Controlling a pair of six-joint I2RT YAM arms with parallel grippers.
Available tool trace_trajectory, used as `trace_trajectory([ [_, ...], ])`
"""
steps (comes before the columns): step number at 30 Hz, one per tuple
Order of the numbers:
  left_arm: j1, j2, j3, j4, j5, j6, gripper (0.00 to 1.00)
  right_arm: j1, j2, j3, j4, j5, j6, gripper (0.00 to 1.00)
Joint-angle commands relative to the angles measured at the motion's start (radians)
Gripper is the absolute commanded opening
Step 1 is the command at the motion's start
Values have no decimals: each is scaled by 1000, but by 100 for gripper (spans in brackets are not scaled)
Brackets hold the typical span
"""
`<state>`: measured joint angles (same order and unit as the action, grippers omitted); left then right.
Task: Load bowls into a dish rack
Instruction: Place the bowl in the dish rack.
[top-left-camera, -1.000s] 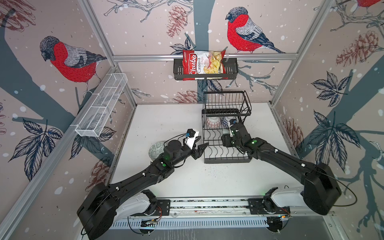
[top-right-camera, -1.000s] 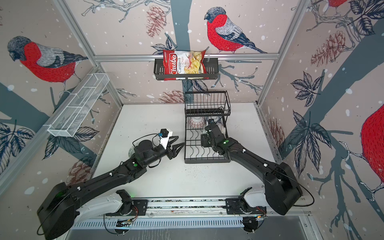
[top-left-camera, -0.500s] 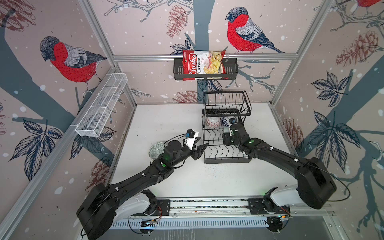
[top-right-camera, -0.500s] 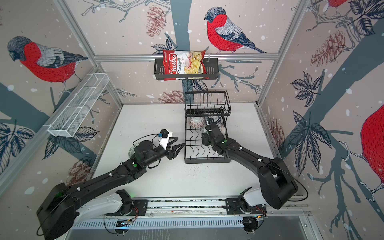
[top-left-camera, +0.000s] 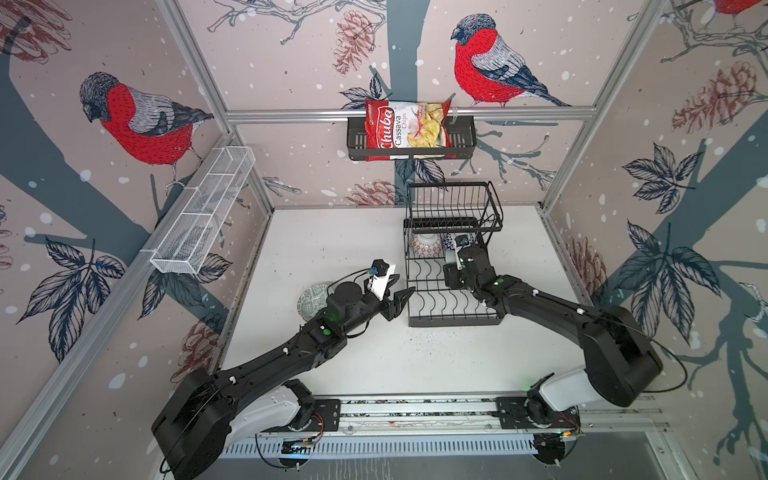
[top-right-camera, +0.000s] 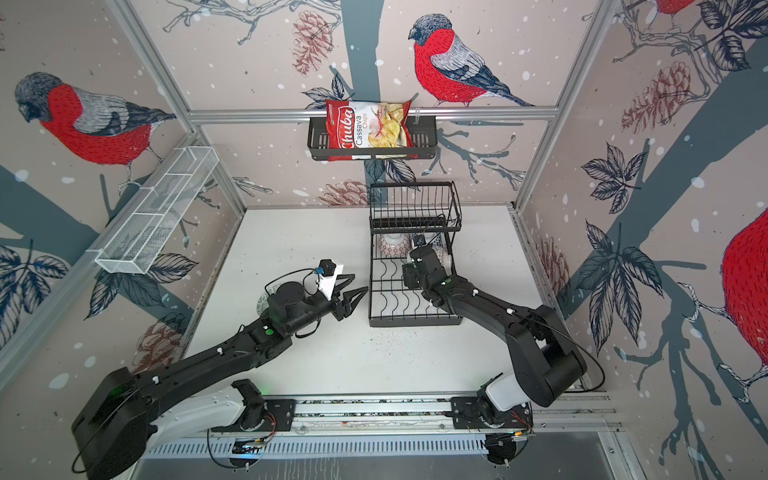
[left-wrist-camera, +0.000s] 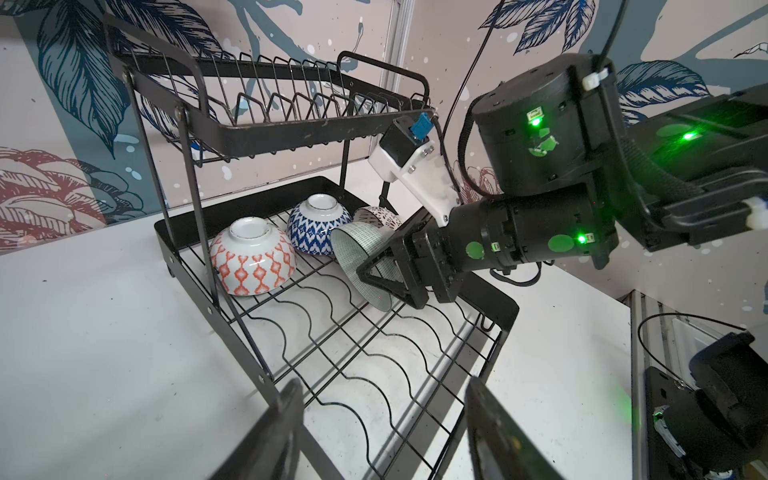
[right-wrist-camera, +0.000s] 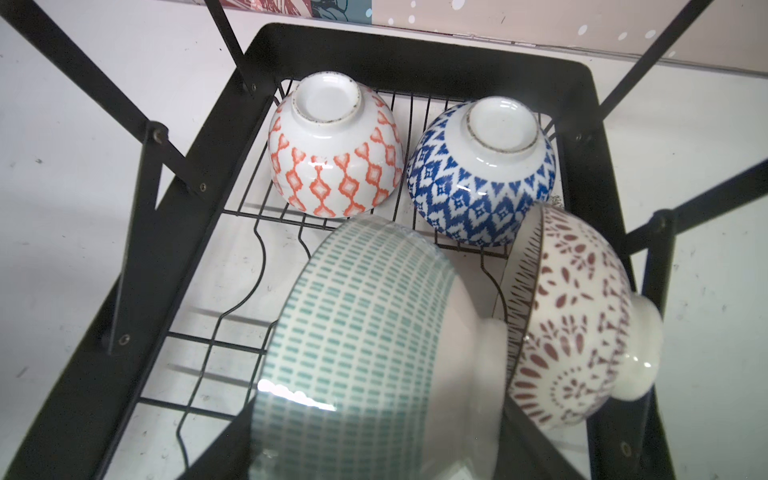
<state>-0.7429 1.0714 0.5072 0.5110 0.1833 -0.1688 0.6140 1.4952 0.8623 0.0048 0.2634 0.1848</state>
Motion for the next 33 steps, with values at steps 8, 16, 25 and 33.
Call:
trace_trajectory([
  [8,2,-16,-8,6,-8,0,61,16,55,49,32,117,-53,57],
  [16,3,-18,-13,2,-12,3,61,15,93,68,49,119,-57,57],
  [25,4,-12,-14,8,-12,-1,61,1,130,83,68,77,-14,57],
  [33,4,-11,-13,7,-9,-1,61,-19,154,86,60,41,47,61],
])
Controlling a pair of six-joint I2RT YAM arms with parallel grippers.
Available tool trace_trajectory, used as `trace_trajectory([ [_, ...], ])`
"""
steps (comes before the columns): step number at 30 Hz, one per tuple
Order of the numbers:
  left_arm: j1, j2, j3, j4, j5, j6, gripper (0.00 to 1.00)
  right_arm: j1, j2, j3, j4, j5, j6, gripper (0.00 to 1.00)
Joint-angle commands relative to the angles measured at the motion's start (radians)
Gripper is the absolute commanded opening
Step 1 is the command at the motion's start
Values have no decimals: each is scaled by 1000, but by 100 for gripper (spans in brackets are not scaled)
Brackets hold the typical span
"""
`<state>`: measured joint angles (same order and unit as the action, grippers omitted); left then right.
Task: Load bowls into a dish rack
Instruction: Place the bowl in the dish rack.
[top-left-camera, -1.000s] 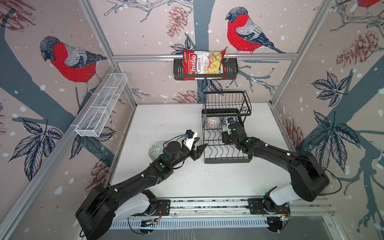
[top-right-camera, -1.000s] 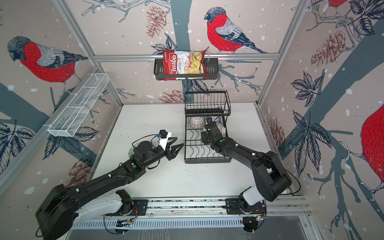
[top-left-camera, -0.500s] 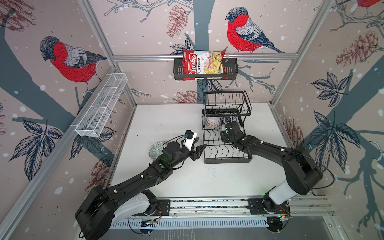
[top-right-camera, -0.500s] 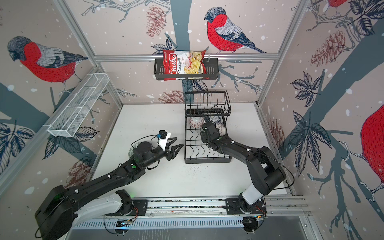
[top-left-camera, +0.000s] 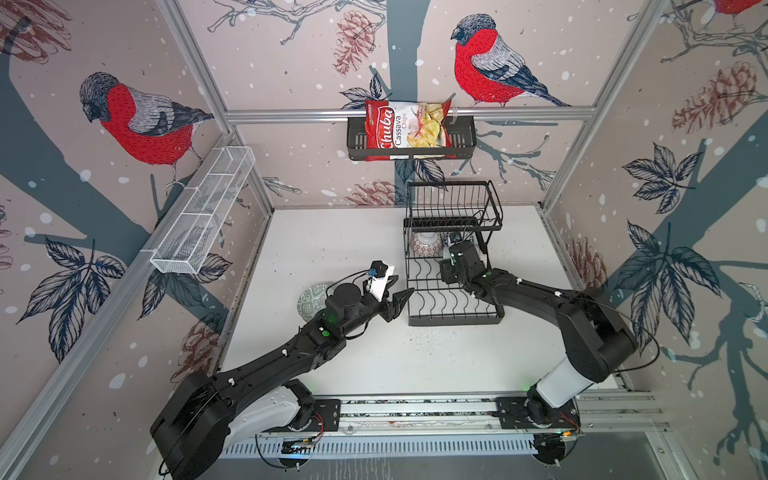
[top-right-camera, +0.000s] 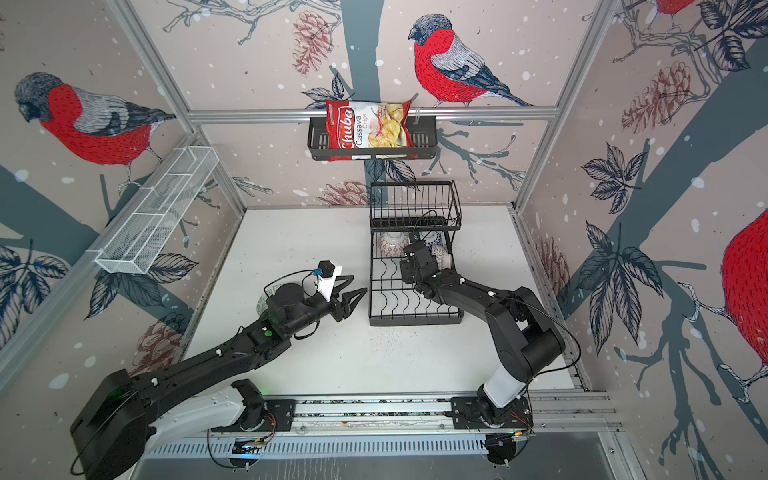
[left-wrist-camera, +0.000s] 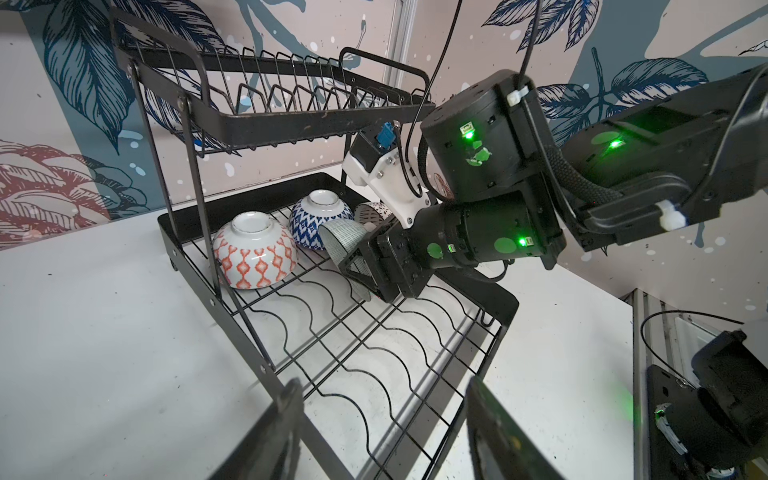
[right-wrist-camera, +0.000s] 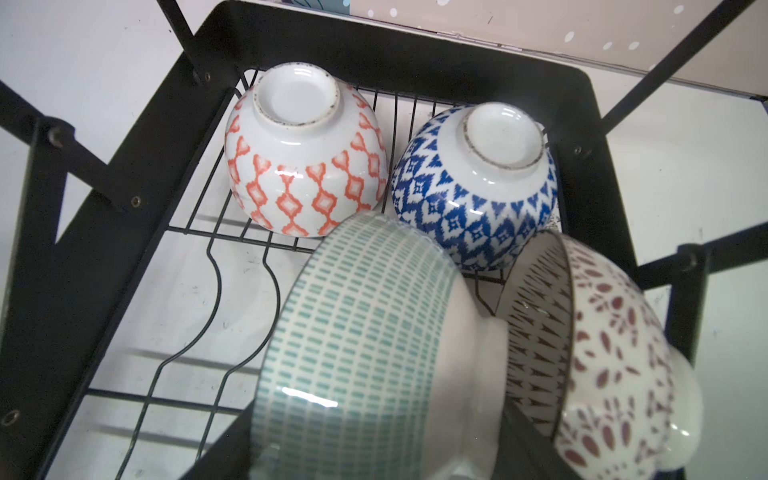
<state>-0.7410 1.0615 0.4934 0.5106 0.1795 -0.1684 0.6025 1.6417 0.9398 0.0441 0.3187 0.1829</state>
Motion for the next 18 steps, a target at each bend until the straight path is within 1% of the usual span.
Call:
trace_trajectory([
  [1,2,-3,1,8,-5,-2,61,-10,11,8,18,-23,54,61],
  [7,3,-5,-1,5,-3,0,61,-10,25,8,8,-30,75,63],
  [18,3,-12,-6,2,-3,-2,61,-10,23,13,-10,-4,89,77],
])
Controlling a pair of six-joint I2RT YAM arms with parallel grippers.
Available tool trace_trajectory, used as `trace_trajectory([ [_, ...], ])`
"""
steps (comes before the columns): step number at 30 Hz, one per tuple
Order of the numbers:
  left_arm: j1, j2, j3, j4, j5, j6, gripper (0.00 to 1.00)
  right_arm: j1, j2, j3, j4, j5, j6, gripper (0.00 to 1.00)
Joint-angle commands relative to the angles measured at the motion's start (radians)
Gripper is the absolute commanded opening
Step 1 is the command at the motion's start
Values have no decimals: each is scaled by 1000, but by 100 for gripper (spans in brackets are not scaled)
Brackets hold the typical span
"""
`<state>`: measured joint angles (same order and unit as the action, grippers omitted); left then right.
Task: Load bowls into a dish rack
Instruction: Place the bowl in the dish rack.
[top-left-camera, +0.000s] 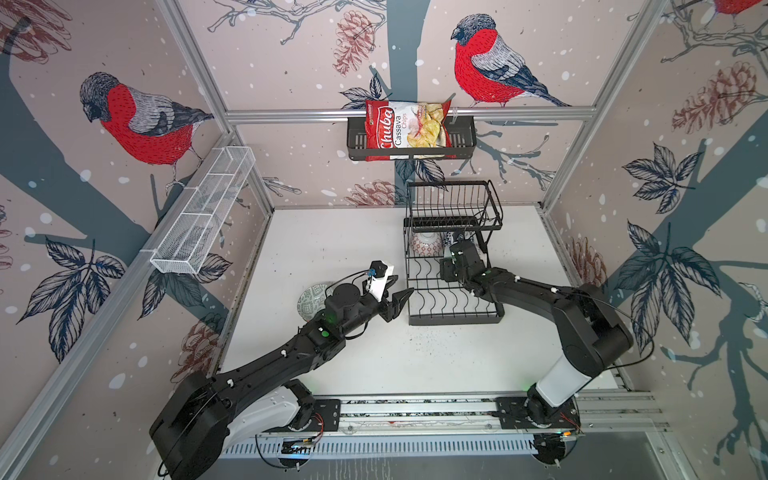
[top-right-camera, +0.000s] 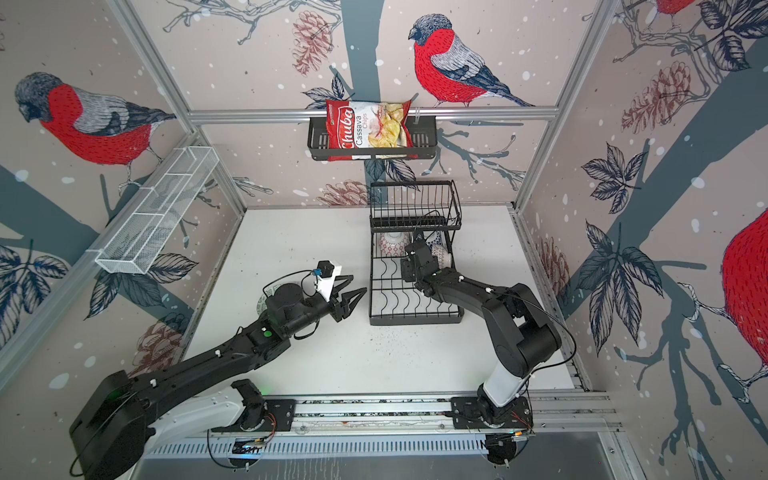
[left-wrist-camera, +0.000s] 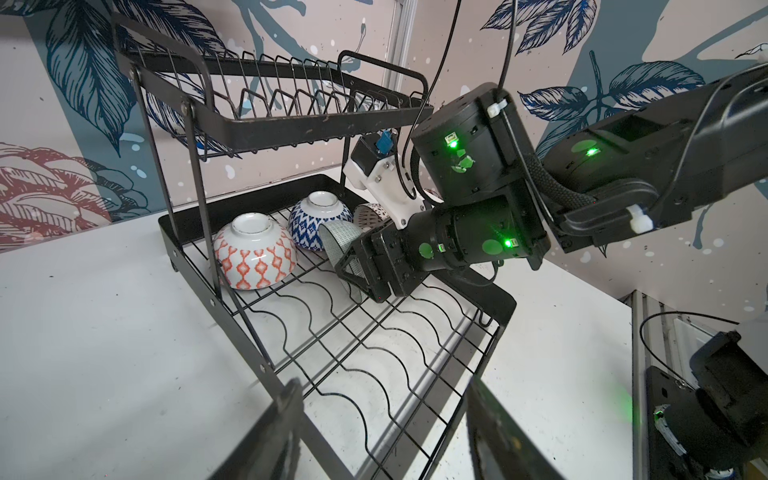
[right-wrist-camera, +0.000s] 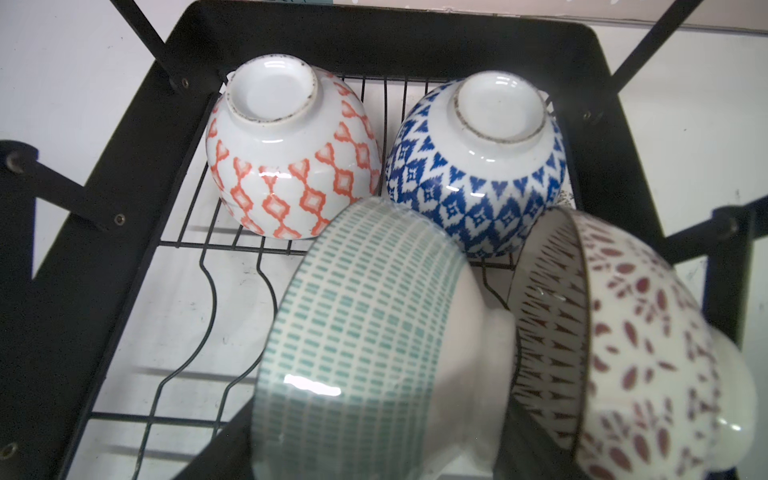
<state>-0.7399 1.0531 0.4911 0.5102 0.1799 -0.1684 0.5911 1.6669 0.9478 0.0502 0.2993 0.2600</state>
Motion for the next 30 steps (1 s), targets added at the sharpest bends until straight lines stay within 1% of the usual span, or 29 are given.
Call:
trace_trajectory([
  [1,3,-5,-3,3,-2,-2,61,3,-5,6,-19,19,13,78],
  [13,2,-4,-8,8,-2,-5,61,4,-31,14,-35,78,25,83],
  [21,2,-4,-9,8,-2,-6,61,10,-62,13,-38,117,28,85],
  [30,2,-7,-11,7,-3,-5,61,26,-85,23,-39,122,25,85],
])
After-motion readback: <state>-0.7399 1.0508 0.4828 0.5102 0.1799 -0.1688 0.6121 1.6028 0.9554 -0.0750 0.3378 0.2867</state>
